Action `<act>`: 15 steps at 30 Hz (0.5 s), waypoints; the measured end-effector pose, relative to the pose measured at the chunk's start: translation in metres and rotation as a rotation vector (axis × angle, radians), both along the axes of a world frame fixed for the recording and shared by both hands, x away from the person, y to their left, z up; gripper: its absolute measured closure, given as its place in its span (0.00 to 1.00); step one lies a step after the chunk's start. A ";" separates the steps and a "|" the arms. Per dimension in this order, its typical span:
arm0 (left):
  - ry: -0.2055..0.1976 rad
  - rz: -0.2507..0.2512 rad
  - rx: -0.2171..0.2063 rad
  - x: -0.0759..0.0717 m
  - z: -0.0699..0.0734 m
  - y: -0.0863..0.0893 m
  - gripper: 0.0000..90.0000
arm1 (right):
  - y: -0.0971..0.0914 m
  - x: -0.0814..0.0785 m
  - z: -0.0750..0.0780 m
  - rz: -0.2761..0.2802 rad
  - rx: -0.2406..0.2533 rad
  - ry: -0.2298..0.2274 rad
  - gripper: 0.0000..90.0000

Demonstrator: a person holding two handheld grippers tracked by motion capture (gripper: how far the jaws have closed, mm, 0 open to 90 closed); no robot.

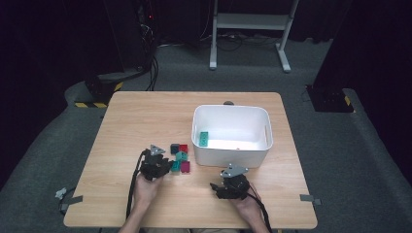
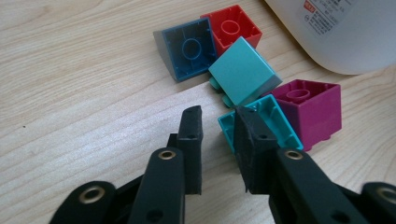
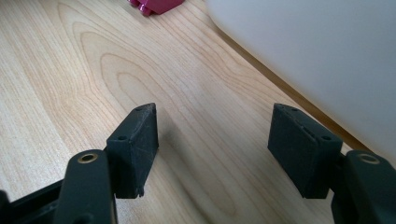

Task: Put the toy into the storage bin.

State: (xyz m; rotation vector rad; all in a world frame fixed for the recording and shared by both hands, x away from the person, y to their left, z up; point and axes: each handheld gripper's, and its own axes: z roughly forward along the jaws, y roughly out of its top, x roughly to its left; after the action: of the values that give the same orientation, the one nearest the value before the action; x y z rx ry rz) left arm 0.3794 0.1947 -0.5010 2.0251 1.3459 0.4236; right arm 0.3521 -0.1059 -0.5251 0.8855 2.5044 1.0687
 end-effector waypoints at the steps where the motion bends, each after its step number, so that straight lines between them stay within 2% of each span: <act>1: 0.000 -0.002 -0.003 0.000 0.000 0.000 0.83 | 0.000 0.000 0.000 0.000 0.000 0.000 0.37; 10: -0.002 -0.017 -0.014 -0.001 -0.001 -0.002 0.92 | 0.000 0.000 0.000 0.000 0.000 0.000 0.37; 15: -0.010 -0.019 -0.014 -0.001 -0.001 -0.001 0.94 | 0.000 0.000 0.000 0.000 0.000 0.000 0.37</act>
State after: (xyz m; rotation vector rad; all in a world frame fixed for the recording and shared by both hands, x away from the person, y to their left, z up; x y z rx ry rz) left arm 0.3781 0.1933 -0.5022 2.0204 1.3186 0.4143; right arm 0.3521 -0.1059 -0.5251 0.8850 2.5043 1.0684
